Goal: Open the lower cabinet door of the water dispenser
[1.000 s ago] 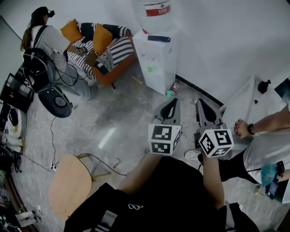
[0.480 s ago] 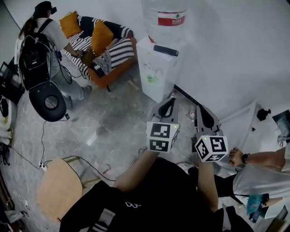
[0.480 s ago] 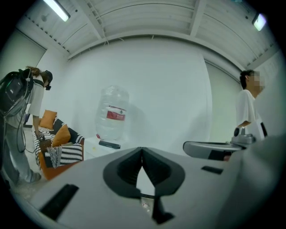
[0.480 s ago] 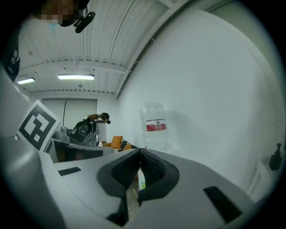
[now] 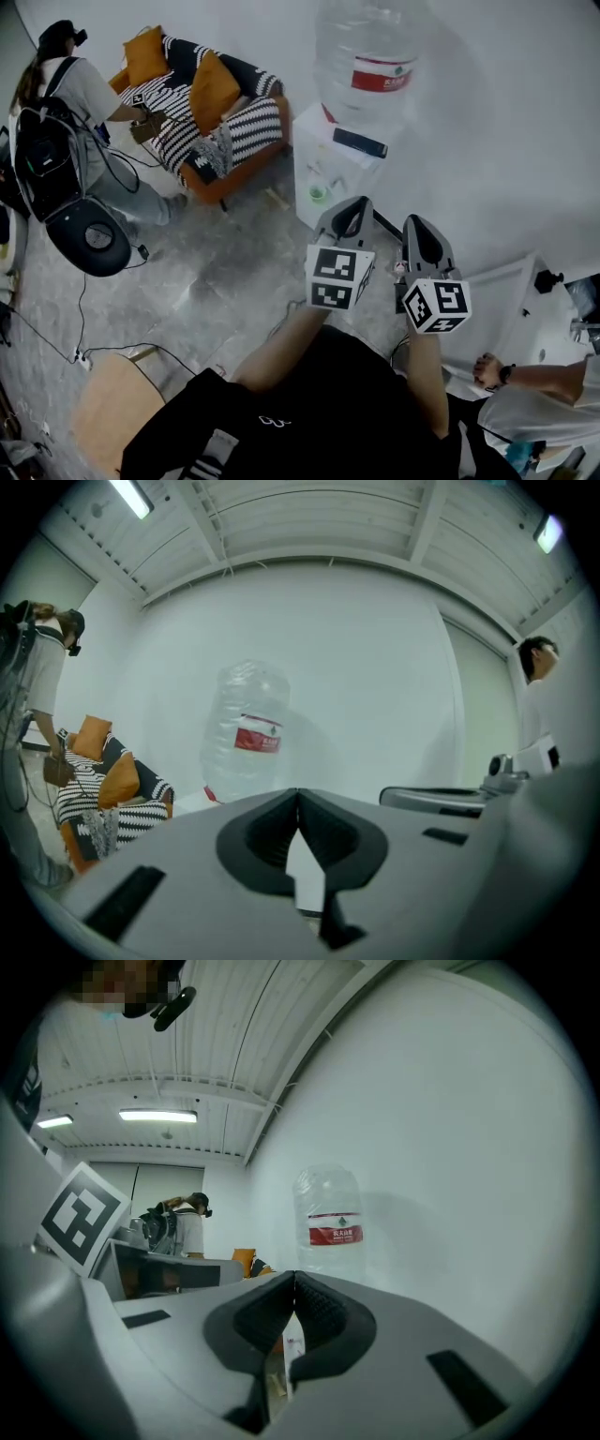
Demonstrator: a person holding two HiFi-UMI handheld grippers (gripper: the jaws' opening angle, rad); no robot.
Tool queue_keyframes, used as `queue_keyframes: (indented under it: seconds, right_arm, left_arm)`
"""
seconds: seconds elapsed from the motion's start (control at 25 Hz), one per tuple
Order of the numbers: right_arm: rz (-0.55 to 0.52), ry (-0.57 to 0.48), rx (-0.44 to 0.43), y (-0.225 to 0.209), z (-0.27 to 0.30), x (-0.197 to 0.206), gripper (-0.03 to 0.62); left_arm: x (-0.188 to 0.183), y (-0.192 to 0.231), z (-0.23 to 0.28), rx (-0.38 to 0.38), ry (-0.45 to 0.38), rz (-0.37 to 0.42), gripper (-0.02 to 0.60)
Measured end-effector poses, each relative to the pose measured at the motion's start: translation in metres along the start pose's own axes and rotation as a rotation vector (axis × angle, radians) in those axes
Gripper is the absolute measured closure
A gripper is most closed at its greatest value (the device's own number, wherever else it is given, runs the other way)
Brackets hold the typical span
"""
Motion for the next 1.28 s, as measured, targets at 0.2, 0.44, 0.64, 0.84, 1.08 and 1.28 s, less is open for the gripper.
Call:
queue_keyframes:
  seconds: [0.2, 0.44, 0.64, 0.84, 1.08, 1.28]
  right_arm:
    - [0.01, 0.027, 0.014, -0.003, 0.027, 0.009, 0.583]
    - [0.035, 0.068, 0.036, -0.01, 0.036, 0.025, 0.583]
    - [0.056, 0.102, 0.017, -0.008, 0.042, 0.038, 0.583]
    - [0.087, 0.145, -0.002, -0.008, 0.05, 0.056, 0.583]
    - [0.145, 0.204, -0.036, -0.013, 0.067, 0.092, 0.583]
    - [0.181, 0.26, -0.071, -0.01, 0.075, 0.121, 0.583]
  left_arm:
    - [0.002, 0.023, 0.011, 0.002, 0.024, -0.024, 0.571]
    - [0.017, 0.044, 0.014, -0.044, 0.061, -0.069, 0.57]
    - [0.025, 0.053, 0.022, -0.065, 0.097, -0.095, 0.571]
    - [0.039, 0.062, 0.034, -0.089, 0.145, -0.108, 0.571]
    - [0.07, 0.072, 0.054, -0.111, 0.222, -0.105, 0.571]
    - [0.101, 0.07, 0.069, -0.108, 0.285, -0.117, 0.571]
Point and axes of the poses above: the fingertips, and each gripper's own axes: z forward along the fingers, y to its left, x out of its underside, the point moved 6 cm from there along -z, backward along the fingers, and after that the axes turned 8 degrees about -z, right-handed, at the moved point
